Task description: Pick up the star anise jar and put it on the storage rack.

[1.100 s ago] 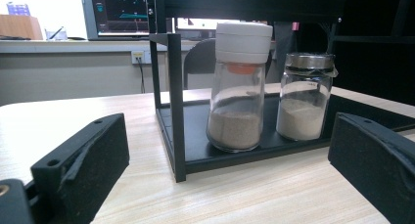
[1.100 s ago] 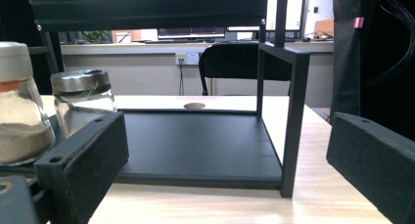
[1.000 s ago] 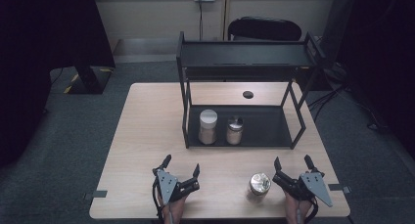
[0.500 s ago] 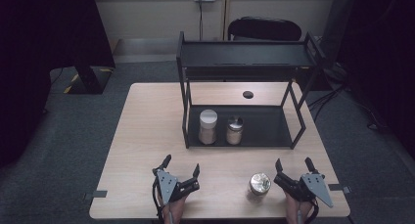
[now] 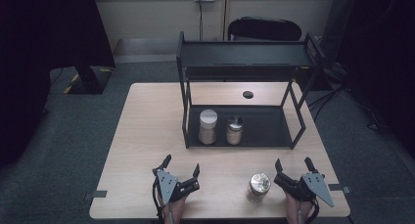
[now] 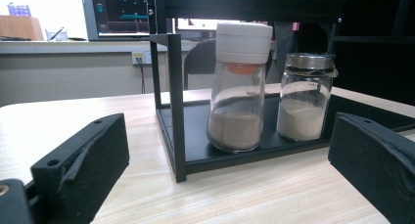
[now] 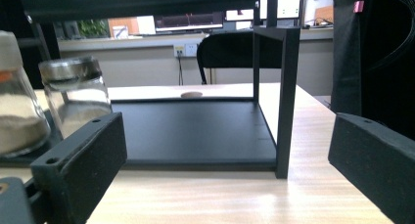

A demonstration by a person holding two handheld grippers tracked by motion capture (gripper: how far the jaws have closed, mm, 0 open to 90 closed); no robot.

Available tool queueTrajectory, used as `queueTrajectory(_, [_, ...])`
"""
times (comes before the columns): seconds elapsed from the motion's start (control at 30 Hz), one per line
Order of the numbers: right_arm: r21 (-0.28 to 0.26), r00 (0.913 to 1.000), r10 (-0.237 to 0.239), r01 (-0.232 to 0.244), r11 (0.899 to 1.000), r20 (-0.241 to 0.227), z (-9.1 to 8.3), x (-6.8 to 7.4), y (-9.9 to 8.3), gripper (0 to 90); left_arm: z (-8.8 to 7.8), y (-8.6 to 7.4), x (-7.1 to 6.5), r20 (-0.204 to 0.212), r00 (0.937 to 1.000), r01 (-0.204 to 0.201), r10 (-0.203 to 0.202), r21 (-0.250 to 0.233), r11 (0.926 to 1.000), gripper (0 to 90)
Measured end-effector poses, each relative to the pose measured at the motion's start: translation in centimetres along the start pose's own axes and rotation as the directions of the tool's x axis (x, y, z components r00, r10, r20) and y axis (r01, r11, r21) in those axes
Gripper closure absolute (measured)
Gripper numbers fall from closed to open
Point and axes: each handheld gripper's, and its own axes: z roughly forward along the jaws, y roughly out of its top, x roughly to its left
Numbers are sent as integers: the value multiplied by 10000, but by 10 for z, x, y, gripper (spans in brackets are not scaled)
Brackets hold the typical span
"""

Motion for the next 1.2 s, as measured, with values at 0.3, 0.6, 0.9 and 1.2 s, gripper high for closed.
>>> queueTrajectory(0.3, [-368, 9994, 195, -206, 9991, -289, -3, -2, 13, 0, 0, 0, 0, -2, 10000, 1, -1, 2, 10000, 11])
queueTrajectory(0.6, [-763, 9980, 282, -325, 9966, -559, -12, -3, 22, 0, 0, 0, 0, -36, 10000, 0, 0, 10, 10000, 11])
queueTrajectory(0.9, [-1118, 9989, -64, 12, 9937, -458, -27, 9, 29, 0, 0, 0, -1, -43, 10000, 4, -3, 21, 10000, 12])
queueTrajectory(1.2, [-478, 9985, -92, 66, 9988, -544, -36, 14, 40, 0, 0, 0, -1, -40, 10000, 2, -2, 15, 10000, 11])
